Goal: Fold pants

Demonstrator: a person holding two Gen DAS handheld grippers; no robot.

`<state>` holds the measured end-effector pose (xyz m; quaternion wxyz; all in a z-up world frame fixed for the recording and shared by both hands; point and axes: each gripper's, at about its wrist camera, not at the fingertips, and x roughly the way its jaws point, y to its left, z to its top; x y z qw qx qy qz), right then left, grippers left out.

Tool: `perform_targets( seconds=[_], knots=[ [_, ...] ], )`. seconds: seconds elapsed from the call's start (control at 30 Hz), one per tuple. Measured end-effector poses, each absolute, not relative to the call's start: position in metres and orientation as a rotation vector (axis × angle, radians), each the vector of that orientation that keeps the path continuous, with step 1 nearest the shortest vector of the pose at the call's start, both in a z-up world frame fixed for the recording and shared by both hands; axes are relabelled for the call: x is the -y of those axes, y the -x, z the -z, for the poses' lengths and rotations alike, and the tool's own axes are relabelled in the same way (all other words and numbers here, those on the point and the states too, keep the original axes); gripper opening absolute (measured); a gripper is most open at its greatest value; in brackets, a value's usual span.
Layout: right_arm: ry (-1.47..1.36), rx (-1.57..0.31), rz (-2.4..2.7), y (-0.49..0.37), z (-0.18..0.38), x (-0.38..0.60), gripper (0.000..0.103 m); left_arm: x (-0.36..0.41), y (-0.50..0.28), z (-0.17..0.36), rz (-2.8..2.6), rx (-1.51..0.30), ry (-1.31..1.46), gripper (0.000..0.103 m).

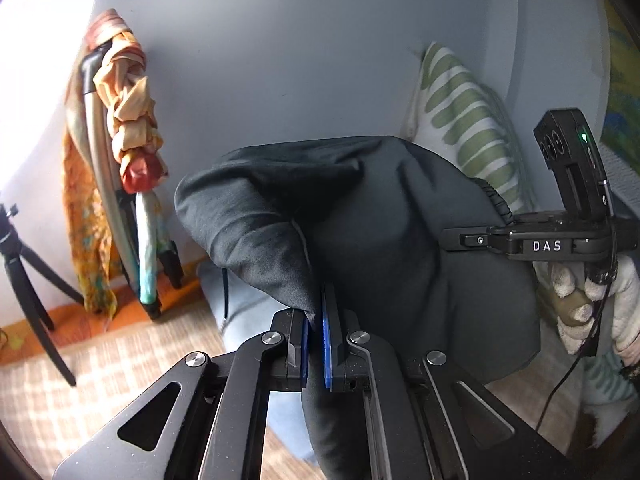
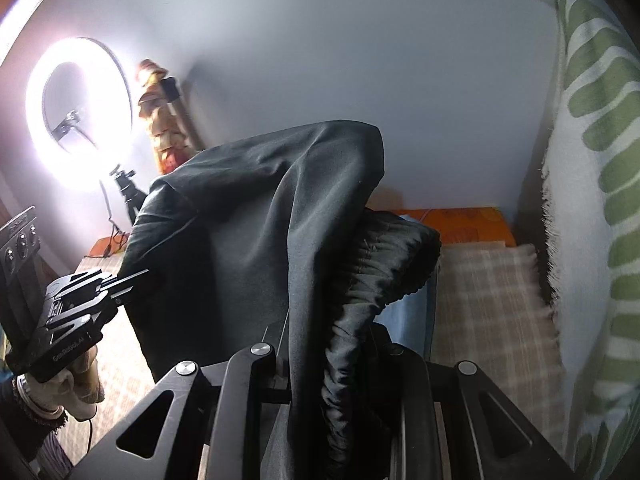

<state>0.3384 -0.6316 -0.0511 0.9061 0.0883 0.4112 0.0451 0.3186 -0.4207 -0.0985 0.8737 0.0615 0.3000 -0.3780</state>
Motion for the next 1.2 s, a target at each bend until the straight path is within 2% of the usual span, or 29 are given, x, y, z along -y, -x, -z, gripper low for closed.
perform_targets(
  seconds=[0.37, 0.73, 0.8, 0.83, 0.9, 0.97, 1.0, 1.03, 1.13, 1.2],
  knots=[
    [-0.167, -0.938, -0.064, -0.370, 0.110, 0.653, 0.020, 0.439, -0.353, 0.136, 0.720, -0.685, -0.186, 0.004],
    [-0.076, -0.937, -0.003, -0.365, 0.118, 0.643, 0.023, 0.451, -0.363, 0.150, 0.681, -0.702, -0.241, 0.004],
    [-0.083, -0.938, 0.013, -0.366, 0.120, 0.646, 0.026, 0.451, -0.364, 0.152, 0.675, -0.715, -0.248, 0.005],
    [-0.075, -0.937, 0.030, -0.365, 0.119, 0.646, 0.031, 0.450, -0.365, 0.152, 0.666, -0.718, -0.248, 0.008],
    [-0.061, -0.938, 0.061, -0.364, 0.120, 0.648, 0.039, 0.449, -0.366, 0.151, 0.668, -0.733, -0.240, 0.008],
    [-0.049, -0.935, 0.100, -0.360, 0.118, 0.650, 0.054, 0.442, -0.365, 0.149, 0.647, -0.733, -0.235, 0.020],
    [-0.040, -0.930, 0.119, -0.357, 0.116, 0.651, 0.058, 0.439, -0.365, 0.148, 0.643, -0.739, -0.229, 0.025],
    [-0.032, -0.924, 0.139, -0.353, 0.114, 0.652, 0.066, 0.435, -0.364, 0.146, 0.643, -0.743, -0.218, 0.034],
    [-0.026, -0.903, 0.167, -0.338, 0.103, 0.651, 0.070, 0.423, -0.351, 0.137, 0.648, -0.731, -0.220, 0.038],
    [-0.011, -0.885, 0.194, -0.326, 0.092, 0.648, 0.075, 0.417, -0.342, 0.131, 0.651, -0.725, -0.227, 0.045]
  ],
)
